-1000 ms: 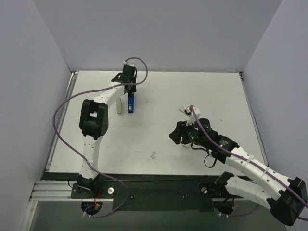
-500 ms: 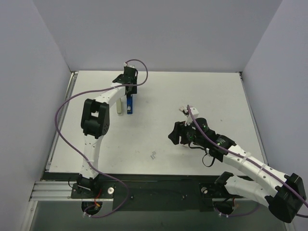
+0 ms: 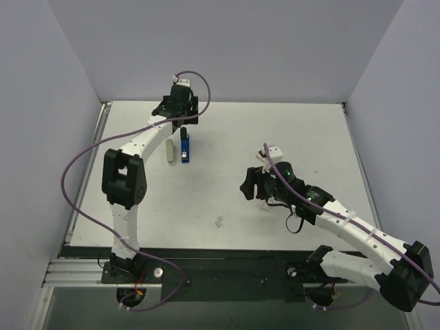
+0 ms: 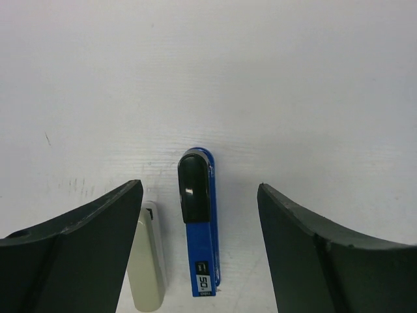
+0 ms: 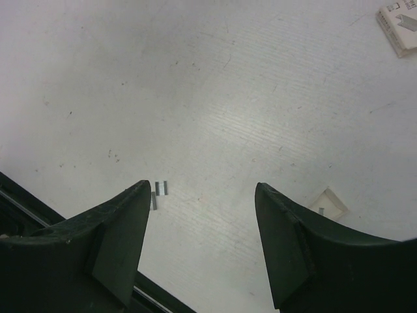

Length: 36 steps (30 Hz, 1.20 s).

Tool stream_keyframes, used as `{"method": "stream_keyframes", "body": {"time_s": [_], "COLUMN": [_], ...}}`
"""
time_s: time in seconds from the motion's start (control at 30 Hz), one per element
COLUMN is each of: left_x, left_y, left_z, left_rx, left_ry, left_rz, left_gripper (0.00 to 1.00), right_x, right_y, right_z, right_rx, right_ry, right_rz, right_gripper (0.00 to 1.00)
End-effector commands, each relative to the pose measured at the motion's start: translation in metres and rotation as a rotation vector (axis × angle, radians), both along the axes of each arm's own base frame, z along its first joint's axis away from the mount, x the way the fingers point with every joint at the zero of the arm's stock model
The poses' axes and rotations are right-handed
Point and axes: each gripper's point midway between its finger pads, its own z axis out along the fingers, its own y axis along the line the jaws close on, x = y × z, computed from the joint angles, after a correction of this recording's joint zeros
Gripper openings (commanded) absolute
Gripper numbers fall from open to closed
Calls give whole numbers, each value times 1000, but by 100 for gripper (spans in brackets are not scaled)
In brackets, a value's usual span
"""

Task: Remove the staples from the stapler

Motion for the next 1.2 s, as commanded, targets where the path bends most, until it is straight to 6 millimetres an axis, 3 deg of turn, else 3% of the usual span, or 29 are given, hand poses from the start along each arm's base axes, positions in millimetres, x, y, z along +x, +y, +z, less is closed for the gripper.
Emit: {"method": "stream_keyframes", "body": {"time_s": [0.0,0.23,0.3,0.47,0.63,0.83,1.0,1.17], "left_x": [-12,-46,-61,-121,-172,-229,-266,-294], "left_y": [-29,-87,-104,-150,-161,-168,-167,-169], "left_z": [67,103,102,100,85,59,43,41], "left_rx": [-114,-260,-268,-307,-347,-424,-405,-429], "left_ry": [-144,-203,-200,-199,-175,-94,-39,-21], "left_rz": [-119,-350,-382,-468,-467,-509,-551,-607], "left_gripper": [82,82,82,82,82,83,84,85], "right_x": [18,32,36,35,23,13,4,2], "right_y": [-15,-42,-50,-76,-95,-96,-97,-92], "right_z": [12,0,-2,-24,-54,-89,-118,-140], "right_rx": [-46,-105,-114,-144,-173,-166,-167,-148], "right_ry": [-42,26,53,149,233,327,406,461], "right_rz": [-89,-222,-269,-398,-516,-586,-645,-678], "right_gripper": [60,60,60,61,67,68,69,69]}}
